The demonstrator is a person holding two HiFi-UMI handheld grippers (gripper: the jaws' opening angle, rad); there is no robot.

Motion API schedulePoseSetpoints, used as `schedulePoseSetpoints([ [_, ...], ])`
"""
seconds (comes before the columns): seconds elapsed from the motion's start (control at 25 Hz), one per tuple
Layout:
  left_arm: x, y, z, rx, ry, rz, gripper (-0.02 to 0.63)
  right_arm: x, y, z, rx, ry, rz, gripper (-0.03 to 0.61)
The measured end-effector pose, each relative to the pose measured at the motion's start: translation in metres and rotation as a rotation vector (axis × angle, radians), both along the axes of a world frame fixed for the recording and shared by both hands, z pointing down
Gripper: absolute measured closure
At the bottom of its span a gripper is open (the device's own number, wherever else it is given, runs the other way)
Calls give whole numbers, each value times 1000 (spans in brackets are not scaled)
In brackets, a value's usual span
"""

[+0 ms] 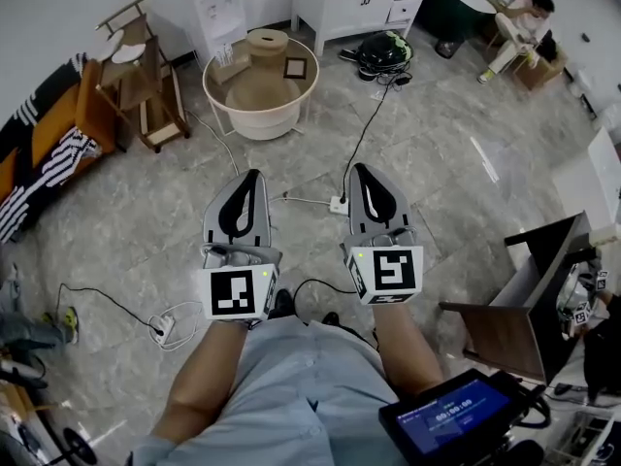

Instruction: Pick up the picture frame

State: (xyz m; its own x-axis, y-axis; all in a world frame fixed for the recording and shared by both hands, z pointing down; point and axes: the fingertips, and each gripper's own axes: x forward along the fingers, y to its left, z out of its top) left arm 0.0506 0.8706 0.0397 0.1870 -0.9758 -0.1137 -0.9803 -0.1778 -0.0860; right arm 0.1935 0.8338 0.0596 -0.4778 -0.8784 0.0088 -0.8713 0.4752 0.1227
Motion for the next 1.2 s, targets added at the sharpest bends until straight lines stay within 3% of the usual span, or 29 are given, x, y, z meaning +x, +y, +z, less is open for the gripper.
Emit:
schedulePoseSetpoints([
  [0.32, -63, -18, 1, 2, 25, -17, 603, -46, -27, -9, 20, 12, 23, 565],
  [0.72, -92, -61, 12, -10, 20, -39, 603, -77, -74, 2, 13, 8, -1, 565],
  [0.92, -86, -113, 30, -41, -3, -33, 603, -72, -125, 25, -25, -5, 2, 565],
  [1.2, -58, -233, 48, -90, -35, -10, 603, -43, -243, 56, -80, 8, 53, 565],
])
